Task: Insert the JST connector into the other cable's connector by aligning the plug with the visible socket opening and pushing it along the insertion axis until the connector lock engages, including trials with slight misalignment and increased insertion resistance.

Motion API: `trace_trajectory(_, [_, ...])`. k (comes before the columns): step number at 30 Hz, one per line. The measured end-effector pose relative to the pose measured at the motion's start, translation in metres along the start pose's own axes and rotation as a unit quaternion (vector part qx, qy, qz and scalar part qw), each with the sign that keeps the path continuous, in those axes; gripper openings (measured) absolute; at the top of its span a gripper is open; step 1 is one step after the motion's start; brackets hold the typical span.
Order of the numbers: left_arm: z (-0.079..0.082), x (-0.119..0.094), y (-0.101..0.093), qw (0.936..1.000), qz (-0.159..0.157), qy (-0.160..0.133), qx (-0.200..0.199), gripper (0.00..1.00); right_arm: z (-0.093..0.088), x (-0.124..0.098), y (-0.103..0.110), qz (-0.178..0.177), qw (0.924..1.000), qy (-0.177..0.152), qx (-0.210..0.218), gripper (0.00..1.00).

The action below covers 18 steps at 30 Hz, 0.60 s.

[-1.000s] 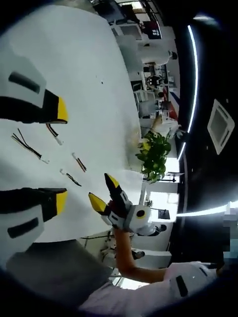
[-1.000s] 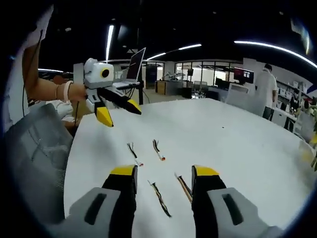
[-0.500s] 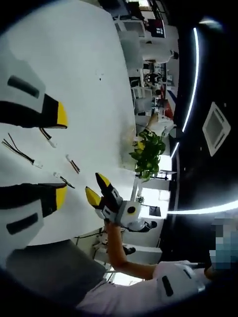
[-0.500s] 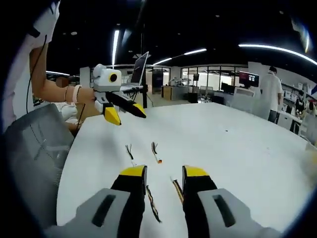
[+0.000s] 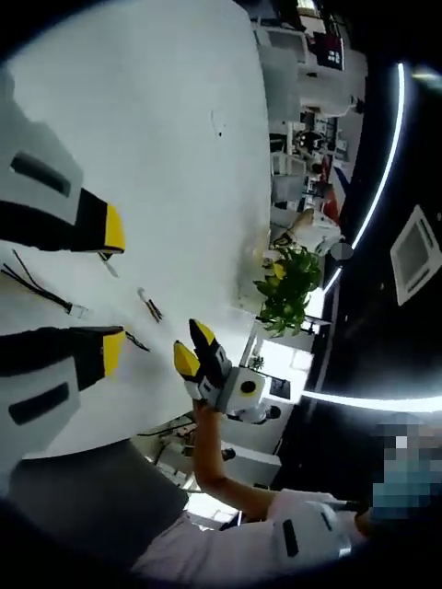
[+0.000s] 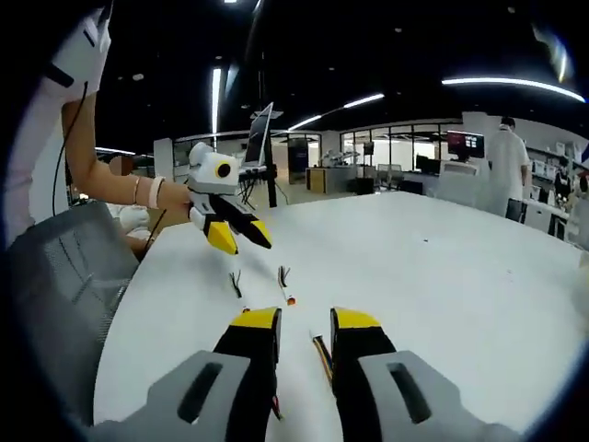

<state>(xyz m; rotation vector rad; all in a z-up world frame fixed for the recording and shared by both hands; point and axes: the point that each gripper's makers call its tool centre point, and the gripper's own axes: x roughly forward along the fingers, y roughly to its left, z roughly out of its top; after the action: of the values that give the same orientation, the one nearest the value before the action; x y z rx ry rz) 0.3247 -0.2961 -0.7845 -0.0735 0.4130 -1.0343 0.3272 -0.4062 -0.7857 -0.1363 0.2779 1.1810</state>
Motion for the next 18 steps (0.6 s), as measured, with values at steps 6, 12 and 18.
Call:
trace_trajectory(6, [-0.002, 0.006, 0.006, 1.0000, -0.003, -0.005, 0.003, 0.23, -0.008, 0.004, 0.004, 0.029, 0.9994, -0.001, -0.018, 0.20])
trace_trajectory(12, [-0.006, 0.008, 0.019, 1.0000, -0.005, -0.005, 0.005, 0.22, -0.018, 0.008, 0.000, 0.039, 0.9990, 0.010, -0.019, 0.21])
trace_trajectory(18, [-0.019, 0.009, 0.031, 0.9997, 0.007, 0.017, -0.015, 0.22, -0.026, 0.012, -0.002, 0.045, 0.9988, 0.016, -0.010, 0.19])
